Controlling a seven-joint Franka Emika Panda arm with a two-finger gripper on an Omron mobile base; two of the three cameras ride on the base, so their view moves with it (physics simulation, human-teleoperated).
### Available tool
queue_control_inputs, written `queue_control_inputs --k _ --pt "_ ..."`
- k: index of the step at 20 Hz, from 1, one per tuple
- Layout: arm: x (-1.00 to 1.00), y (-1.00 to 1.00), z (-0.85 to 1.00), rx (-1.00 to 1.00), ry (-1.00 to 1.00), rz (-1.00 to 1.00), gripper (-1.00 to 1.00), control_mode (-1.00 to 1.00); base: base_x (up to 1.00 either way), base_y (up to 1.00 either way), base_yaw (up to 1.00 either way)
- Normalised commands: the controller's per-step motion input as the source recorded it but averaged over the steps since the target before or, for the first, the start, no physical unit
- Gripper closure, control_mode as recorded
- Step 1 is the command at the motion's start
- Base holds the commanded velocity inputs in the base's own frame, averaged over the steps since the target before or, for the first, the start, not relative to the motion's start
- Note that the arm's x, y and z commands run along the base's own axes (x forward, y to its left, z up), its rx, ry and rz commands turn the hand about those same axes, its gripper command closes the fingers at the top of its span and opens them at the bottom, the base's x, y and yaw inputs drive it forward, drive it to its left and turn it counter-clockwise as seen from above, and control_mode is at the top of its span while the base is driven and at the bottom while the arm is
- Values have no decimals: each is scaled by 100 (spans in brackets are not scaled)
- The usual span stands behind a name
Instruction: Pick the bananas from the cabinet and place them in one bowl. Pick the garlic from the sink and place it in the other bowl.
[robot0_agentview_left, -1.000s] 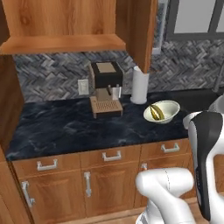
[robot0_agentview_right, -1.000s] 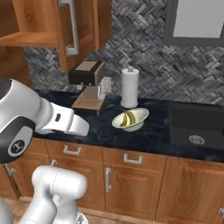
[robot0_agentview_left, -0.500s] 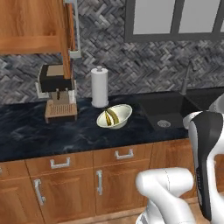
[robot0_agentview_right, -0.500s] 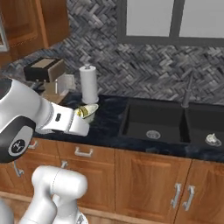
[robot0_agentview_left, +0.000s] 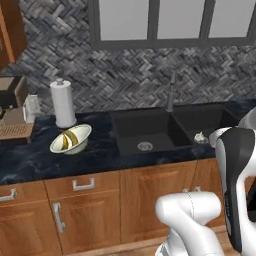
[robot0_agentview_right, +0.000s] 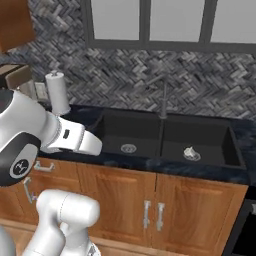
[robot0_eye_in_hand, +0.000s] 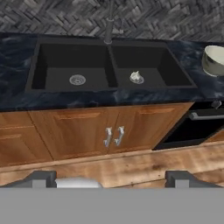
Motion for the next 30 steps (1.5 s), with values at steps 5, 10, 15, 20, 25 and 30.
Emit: queue_control_inputs --k 5,10,15,20,25,30 --pt "0 0 0 0 0 0 -100 100 0 -94 0" --pt "0 0 0 0 0 0 -100 100 0 -89 0" --pt "0 0 0 0 0 0 -100 100 0 -78 0" --pt "0 0 0 0 0 0 -100 100 1 -49 0" --pt "0 0 0 0 0 0 -100 100 8 -64 0" --pt "0 0 0 0 0 0 -100 100 18 -48 2"
